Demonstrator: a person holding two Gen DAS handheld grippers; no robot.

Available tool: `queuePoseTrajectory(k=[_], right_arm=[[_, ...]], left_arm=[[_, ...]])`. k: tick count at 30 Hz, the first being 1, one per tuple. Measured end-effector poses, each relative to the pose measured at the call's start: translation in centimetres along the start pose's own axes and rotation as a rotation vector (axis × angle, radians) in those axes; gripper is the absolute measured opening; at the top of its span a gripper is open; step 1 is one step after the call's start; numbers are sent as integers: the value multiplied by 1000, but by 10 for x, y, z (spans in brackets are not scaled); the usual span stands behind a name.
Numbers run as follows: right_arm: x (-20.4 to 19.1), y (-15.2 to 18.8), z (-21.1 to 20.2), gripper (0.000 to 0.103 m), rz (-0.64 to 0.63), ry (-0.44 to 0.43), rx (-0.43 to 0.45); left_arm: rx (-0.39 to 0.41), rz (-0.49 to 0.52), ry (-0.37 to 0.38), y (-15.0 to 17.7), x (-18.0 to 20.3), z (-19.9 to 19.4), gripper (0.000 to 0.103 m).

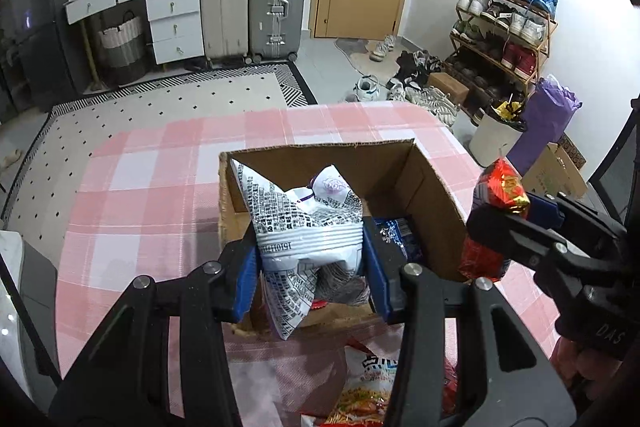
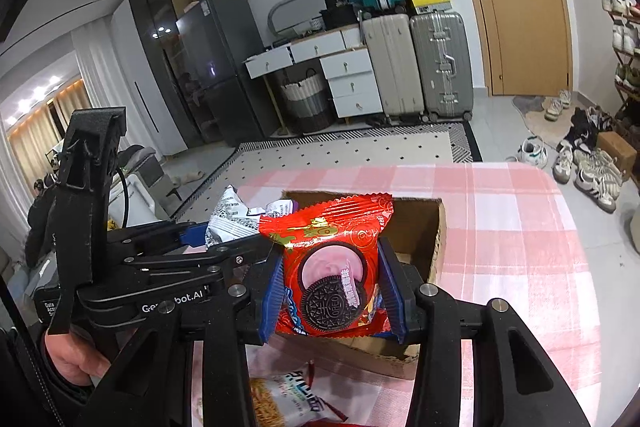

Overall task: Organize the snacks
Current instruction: 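Lift both packets over the box and open both tools to drop them, then withdraw both tools from the box toward the remaining snacks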

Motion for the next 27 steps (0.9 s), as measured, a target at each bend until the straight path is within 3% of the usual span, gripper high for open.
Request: queuePoseTrajectory(k=[18, 20, 23, 24, 27], right_arm=[[31, 10, 53, 43, 44, 8, -61], [30, 11, 59, 48, 32, 14, -74], [30, 12, 61, 65, 26, 34, -81], [31, 11, 58, 68, 29, 26, -75], [31, 9, 42, 75, 28, 15, -26]], left_arm=[[-47, -73, 77, 21, -29, 72, 45], [-59, -84, 79, 22, -31, 76, 47], [-63, -91, 97, 25, -34, 74, 64], [-59, -85, 84, 25, -35, 72, 75], [-21, -69, 62, 26, -32, 58, 79]])
Point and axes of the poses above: each gripper's, at about its wrist camera, not at the fingertips, and z roughly the way its jaws point, x to its right, y to its underside, the point moved 1 cm from there along z, roughly the way its jaws point, and after that the axes turned 11 degrees about z, right-handed, at the moved point
